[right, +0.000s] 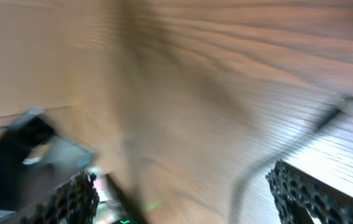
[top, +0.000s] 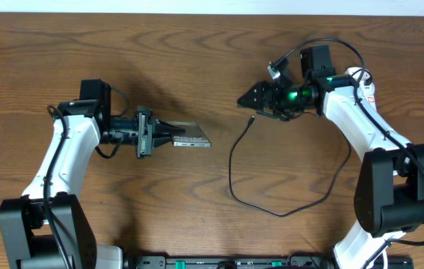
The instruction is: Plug charger to phone and switch on socket
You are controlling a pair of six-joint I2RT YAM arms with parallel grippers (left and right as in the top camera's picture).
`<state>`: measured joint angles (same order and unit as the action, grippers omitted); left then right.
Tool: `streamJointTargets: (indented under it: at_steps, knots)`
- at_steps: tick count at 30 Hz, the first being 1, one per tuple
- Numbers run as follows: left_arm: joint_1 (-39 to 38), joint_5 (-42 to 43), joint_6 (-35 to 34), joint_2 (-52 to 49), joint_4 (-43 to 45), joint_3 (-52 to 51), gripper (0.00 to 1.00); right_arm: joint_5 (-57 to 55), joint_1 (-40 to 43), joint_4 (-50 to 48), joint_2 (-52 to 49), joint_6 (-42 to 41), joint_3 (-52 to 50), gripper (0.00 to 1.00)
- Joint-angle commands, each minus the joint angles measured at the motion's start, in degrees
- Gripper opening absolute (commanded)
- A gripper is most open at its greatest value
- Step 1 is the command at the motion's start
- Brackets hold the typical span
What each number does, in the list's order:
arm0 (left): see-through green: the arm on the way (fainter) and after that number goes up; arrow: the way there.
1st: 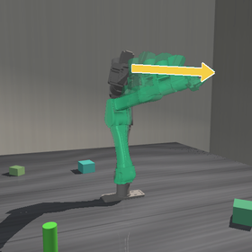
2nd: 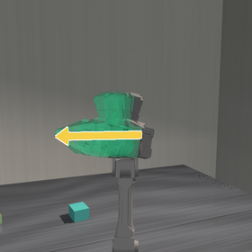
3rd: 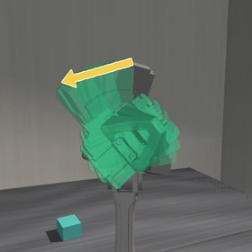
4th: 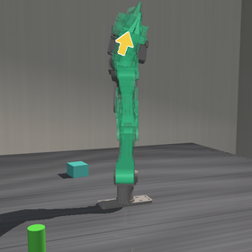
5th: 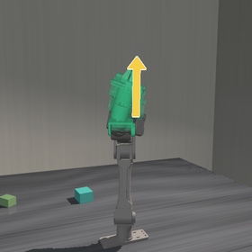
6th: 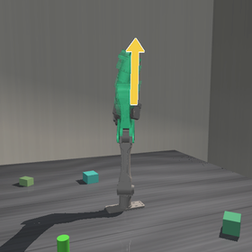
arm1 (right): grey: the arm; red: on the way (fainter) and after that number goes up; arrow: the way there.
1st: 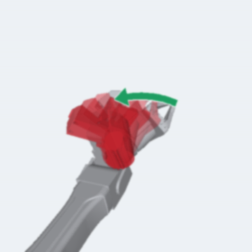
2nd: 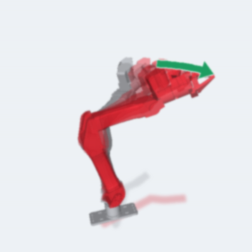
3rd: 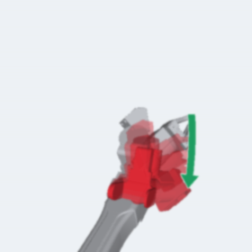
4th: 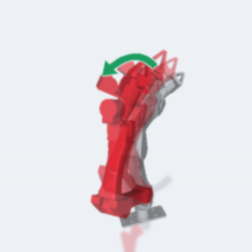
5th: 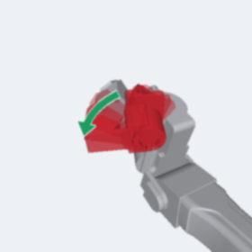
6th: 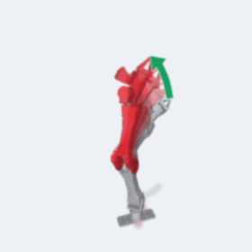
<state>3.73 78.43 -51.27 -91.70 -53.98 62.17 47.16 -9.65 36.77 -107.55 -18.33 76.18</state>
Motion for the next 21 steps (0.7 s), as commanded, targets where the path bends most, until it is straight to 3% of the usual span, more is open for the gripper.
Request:
streamJointTargets:
  at_steps: [1,15,17,21]
  knots:
    - [-1.0,5.6,-2.3,1.2,-3.8,0.9,0.07,-12.7,-0.1,4.2,0.3,6.9,0.1,0.89]
    - [-12.9,11.6,-8.1,3.2,-5.8,1.5,0.07,-27.2,-0.2,16.4,0.3,9.2,0.1,0.90]
    - [-12.9,11.6,-9.1,4.6,-5.7,1.9,0.07,-27.1,-0.3,17.0,0.3,9.2,0.1,0.99]
    - [-12.9,11.5,-15.6,8.6,-5.0,2.0,0.07,-27.1,-0.6,16.8,0.3,9.2,0.1,0.99]
